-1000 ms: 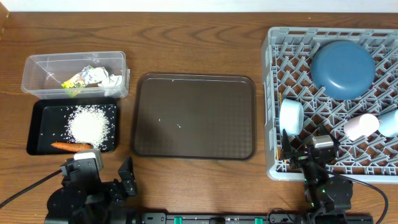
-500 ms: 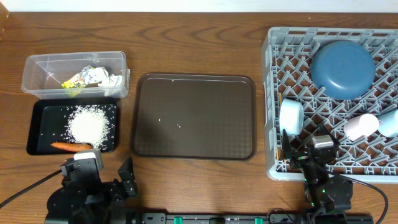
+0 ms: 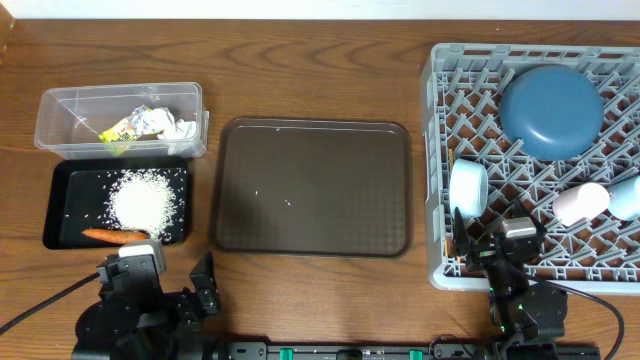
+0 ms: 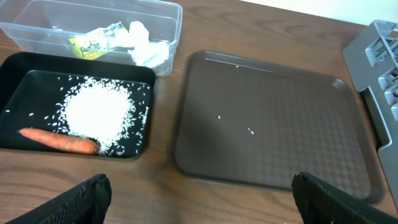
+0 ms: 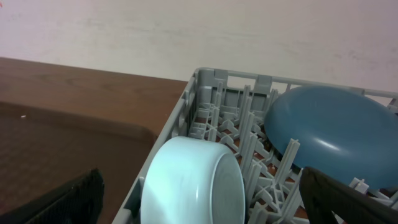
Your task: Sort waste into correct bins and load items into the dishwasher rack
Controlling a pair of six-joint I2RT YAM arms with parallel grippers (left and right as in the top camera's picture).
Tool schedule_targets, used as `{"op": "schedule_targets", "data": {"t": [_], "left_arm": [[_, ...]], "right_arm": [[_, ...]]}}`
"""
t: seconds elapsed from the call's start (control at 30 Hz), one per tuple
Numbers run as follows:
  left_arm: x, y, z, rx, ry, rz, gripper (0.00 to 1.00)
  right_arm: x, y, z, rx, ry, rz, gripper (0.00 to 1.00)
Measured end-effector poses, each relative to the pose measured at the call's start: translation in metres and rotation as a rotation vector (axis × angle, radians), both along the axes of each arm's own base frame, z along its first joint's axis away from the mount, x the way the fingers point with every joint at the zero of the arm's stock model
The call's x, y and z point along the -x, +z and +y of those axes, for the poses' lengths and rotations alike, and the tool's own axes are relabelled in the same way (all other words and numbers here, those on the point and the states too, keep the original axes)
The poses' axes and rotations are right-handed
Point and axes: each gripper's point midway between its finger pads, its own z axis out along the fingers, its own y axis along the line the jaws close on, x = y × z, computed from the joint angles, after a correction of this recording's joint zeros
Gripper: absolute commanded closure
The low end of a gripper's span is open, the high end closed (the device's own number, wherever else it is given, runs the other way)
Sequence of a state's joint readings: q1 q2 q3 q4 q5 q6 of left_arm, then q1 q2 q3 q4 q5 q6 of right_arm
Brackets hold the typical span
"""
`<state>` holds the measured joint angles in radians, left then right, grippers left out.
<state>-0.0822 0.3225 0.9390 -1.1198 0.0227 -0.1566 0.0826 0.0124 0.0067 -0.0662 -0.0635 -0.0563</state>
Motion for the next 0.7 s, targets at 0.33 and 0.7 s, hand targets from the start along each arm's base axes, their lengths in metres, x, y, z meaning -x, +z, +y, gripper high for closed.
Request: {"op": "schedule_targets", "data": {"t": [0.33, 0.7], "left_arm": [[-0.016, -0.022, 0.012, -0.032, 0.071, -0.043, 0.05], [-0.07, -0.069, 0.02, -0.021, 0.132, -0.313, 0.05]], "right_arm": [[0.0, 0.0, 0.0, 0.0, 0.0, 0.0, 0.01], [0.0, 0.0, 0.001, 0.0, 0.003, 0.0, 0.01]]}}
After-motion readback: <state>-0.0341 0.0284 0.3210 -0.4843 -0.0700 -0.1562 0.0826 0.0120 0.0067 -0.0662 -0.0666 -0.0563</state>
